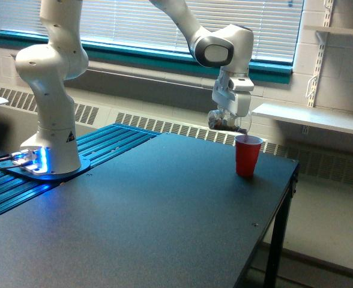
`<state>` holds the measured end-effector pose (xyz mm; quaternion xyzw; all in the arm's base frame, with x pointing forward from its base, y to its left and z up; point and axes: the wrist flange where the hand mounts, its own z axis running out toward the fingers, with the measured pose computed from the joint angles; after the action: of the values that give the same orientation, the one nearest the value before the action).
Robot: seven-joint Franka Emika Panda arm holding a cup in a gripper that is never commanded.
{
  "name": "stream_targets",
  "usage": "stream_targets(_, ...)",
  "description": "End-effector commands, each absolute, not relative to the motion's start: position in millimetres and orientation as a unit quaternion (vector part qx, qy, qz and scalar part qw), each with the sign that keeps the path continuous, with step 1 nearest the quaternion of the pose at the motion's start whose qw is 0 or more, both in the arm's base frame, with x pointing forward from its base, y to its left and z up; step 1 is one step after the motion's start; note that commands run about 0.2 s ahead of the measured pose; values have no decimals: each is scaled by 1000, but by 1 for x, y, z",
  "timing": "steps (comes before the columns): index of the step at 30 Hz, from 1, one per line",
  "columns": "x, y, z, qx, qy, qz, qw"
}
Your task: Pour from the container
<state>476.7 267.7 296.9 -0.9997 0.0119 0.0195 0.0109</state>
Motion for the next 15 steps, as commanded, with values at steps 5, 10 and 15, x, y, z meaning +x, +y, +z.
stream_targets(5,479,267,302,-1000,16,25,6)
stream_targets(10,481,267,303,-999,14,30,5)
stream_targets(15,483,268,306,-999,12,38,1)
